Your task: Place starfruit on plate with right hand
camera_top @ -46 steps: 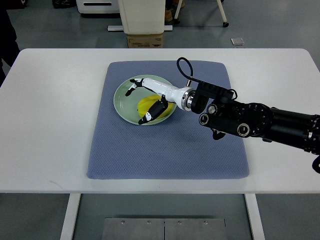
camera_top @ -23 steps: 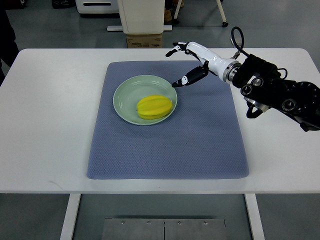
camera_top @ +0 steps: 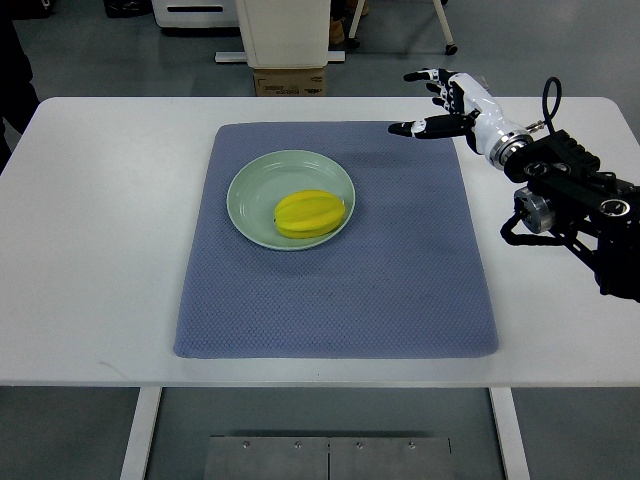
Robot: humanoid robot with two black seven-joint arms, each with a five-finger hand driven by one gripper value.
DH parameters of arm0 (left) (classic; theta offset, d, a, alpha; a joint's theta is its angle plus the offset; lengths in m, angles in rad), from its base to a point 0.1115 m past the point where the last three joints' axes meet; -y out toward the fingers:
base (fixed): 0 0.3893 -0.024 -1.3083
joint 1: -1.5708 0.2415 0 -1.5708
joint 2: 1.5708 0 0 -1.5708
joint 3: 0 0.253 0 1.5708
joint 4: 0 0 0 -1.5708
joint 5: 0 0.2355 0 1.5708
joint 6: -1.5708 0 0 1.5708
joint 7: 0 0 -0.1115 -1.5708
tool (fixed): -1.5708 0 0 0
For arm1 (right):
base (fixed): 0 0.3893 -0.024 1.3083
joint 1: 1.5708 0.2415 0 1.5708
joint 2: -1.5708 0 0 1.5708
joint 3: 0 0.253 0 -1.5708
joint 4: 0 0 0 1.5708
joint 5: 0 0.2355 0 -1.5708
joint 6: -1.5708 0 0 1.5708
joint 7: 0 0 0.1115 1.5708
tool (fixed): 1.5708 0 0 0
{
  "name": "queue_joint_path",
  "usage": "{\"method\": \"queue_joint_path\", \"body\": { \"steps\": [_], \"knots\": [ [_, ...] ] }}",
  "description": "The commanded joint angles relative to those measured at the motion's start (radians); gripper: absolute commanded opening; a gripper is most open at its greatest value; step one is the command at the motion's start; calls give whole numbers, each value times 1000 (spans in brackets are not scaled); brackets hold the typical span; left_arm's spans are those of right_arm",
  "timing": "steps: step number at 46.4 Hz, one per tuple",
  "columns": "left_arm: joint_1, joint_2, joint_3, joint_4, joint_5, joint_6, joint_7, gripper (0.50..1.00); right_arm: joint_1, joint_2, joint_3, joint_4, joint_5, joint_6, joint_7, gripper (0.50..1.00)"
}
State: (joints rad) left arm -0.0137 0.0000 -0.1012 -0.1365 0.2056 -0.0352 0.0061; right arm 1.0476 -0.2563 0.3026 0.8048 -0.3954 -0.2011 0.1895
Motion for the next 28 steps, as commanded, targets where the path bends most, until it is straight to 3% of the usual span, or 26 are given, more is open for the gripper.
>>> {"method": "queue_joint_path", "body": {
  "steps": [1,28],
  "knots": [
    [0,0,0,0,0,0,0,1000,-29,5,41,-9,29,-12,2,998],
    [0,0,0,0,0,0,0,1000,-193,123,473,-70,70,-92,1,1000]
  ]
}}
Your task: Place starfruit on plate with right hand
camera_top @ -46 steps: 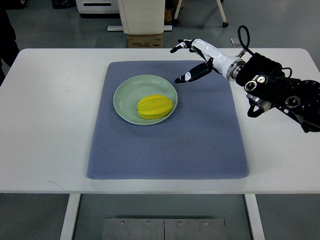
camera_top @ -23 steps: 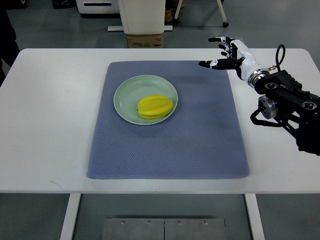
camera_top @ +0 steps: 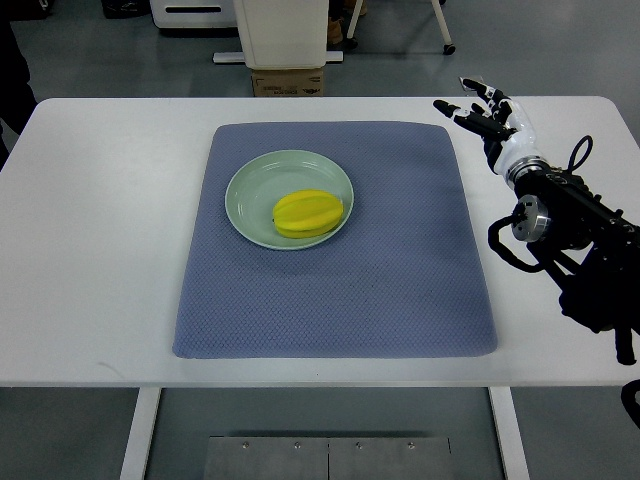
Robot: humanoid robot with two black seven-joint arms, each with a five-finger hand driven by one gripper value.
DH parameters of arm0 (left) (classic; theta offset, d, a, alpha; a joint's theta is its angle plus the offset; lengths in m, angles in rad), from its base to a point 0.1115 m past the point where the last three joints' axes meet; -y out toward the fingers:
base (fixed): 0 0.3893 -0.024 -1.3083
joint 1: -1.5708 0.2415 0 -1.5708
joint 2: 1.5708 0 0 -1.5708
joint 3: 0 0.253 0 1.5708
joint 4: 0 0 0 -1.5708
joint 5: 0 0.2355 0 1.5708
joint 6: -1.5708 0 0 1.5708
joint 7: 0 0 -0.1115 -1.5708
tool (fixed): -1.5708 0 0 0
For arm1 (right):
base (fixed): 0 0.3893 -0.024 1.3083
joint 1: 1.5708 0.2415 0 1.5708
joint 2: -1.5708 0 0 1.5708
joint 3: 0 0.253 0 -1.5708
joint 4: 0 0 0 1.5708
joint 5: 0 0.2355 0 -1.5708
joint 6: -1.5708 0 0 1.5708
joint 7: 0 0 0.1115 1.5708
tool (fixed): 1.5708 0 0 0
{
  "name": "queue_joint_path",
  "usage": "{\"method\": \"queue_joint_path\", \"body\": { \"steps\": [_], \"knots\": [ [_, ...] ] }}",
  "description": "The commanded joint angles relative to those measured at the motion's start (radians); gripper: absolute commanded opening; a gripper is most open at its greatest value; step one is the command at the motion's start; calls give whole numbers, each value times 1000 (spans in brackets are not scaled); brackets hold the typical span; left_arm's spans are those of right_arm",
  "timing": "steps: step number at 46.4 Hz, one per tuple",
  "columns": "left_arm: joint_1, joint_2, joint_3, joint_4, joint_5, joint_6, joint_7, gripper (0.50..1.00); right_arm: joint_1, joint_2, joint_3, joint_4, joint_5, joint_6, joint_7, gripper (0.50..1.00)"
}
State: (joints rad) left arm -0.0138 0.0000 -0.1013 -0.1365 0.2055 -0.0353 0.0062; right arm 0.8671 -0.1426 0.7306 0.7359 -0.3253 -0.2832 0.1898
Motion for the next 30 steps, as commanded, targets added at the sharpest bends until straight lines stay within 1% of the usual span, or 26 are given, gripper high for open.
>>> {"method": "queue_joint_path", "body": {
  "steps": [1,6,19,24,30],
  "knots": [
    [0,0,0,0,0,0,0,1000,-17,14,61,-1,0,-11,0,1000],
    [0,0,0,0,0,0,1,1000,-37,29,127,0,0,-17,2,1000],
    [0,0,0,0,0,0,0,1000,-62,40,190,8,0,-16,10,1000],
    [0,0,0,0,0,0,0,1000,-69,64,197,16,-1,-16,11,1000],
    [0,0,0,0,0,0,1,1000,-74,66,197,17,-1,-16,13,1000]
  ]
}}
